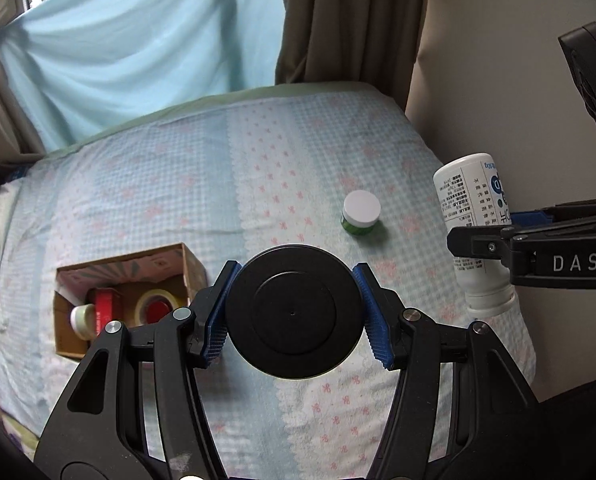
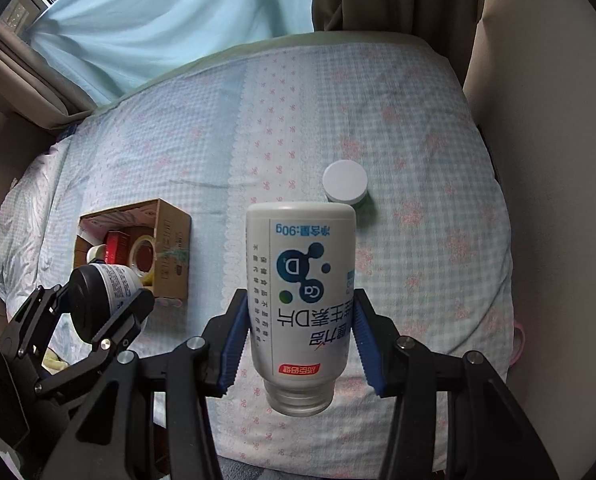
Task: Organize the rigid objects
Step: 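Carry the black jar with the left tool while the right tool carries the pill bottle to the box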
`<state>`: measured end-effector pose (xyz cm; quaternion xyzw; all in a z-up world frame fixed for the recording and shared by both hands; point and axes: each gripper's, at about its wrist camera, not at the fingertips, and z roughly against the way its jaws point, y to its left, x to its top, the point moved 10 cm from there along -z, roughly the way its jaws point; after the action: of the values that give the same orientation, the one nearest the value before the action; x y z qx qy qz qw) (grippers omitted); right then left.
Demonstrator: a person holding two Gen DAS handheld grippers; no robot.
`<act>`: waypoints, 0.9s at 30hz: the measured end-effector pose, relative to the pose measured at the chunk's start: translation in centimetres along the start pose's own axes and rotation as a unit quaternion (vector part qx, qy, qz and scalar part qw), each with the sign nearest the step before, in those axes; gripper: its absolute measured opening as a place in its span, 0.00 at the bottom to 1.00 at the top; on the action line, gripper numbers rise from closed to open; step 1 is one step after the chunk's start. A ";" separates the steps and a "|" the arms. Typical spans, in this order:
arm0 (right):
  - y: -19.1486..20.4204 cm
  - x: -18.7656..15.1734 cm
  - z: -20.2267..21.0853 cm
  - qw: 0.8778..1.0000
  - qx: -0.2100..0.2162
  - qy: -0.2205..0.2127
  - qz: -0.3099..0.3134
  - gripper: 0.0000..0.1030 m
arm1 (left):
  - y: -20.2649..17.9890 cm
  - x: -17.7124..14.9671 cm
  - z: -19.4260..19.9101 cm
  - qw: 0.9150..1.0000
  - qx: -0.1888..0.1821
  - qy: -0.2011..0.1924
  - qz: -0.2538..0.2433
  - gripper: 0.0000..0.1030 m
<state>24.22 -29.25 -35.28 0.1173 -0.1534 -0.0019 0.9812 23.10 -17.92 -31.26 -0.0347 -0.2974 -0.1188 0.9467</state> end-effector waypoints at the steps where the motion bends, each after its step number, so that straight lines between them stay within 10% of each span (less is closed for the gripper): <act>1: 0.9 0.2 0.9 1.000 0.004 -0.009 0.004 0.45 | 0.7 0.5 1.0 1.000 0.002 -0.005 0.002 0.52; 11: 10.4 0.5 4.3 0.998 0.028 -0.050 0.032 0.45 | 9.4 1.6 6.6 0.999 0.007 -0.028 0.026 0.52; 27: 26.8 -0.6 -1.3 0.997 0.020 -0.044 -0.063 0.45 | 27.7 -0.9 6.1 0.999 -0.037 -0.011 -0.007 0.52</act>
<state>23.19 -2.88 -30.47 0.1461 -0.1889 -0.0657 0.9689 25.75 9.91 -26.62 -0.0691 -0.3034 -0.1363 0.9405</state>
